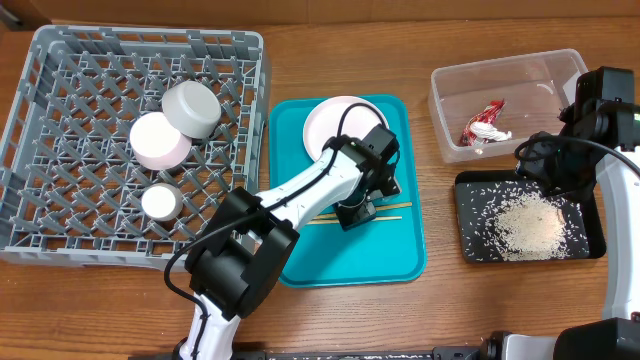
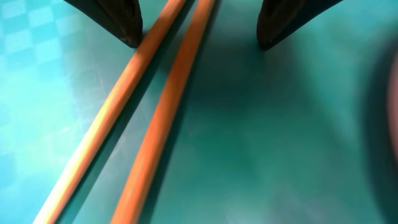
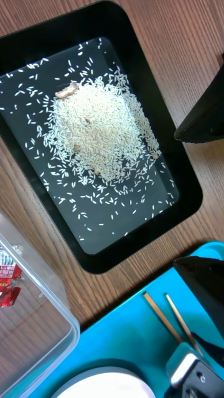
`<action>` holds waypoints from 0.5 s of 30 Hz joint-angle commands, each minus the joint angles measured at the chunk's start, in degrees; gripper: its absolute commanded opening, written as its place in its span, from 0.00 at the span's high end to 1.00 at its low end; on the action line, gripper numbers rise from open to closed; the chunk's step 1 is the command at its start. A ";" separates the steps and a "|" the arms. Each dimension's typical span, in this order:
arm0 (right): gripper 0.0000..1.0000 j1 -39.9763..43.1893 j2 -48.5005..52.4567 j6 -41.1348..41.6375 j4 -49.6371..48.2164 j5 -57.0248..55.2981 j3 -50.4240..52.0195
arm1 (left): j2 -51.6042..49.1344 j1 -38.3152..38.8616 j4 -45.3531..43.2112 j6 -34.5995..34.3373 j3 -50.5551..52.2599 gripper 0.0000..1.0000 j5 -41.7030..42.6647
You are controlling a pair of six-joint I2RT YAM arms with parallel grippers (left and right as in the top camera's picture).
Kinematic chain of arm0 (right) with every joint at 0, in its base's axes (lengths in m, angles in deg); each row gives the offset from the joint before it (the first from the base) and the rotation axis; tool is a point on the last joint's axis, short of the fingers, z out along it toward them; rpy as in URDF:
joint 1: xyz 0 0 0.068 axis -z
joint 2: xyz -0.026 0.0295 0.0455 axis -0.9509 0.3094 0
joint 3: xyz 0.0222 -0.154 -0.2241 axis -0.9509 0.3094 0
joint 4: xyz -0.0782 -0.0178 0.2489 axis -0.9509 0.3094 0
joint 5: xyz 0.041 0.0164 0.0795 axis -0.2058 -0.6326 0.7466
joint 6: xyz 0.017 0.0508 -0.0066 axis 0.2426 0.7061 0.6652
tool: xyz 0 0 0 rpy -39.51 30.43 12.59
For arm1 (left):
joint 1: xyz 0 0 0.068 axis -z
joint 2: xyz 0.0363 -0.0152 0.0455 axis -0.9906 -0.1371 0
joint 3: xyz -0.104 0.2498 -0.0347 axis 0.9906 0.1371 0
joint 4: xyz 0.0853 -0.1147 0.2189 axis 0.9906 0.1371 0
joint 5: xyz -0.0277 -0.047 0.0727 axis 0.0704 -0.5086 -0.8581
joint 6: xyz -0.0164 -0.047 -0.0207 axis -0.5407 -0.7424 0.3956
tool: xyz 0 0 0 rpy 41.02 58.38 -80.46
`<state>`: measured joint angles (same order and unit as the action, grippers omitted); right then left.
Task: Sort waste into correct bins and load items into the dishwasher
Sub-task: 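Align the left gripper along the chopsticks and close on them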
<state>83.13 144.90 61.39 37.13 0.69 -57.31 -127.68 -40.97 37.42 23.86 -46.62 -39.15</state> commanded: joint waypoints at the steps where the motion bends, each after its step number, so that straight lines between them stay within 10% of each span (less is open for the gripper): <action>1: 0.40 0.11 -1.20 0.04 -0.15 -0.35 -1.36 | -0.50 -0.31 -0.98 -0.35 3.52 0.39 0.66; 15: 0.39 0.11 -1.20 0.04 -0.11 -0.35 -1.36 | -0.50 -0.28 -0.52 -0.37 6.62 0.87 0.50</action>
<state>83.13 144.90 61.41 37.11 0.69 -57.31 -126.04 -41.02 36.35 23.29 -42.75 -39.80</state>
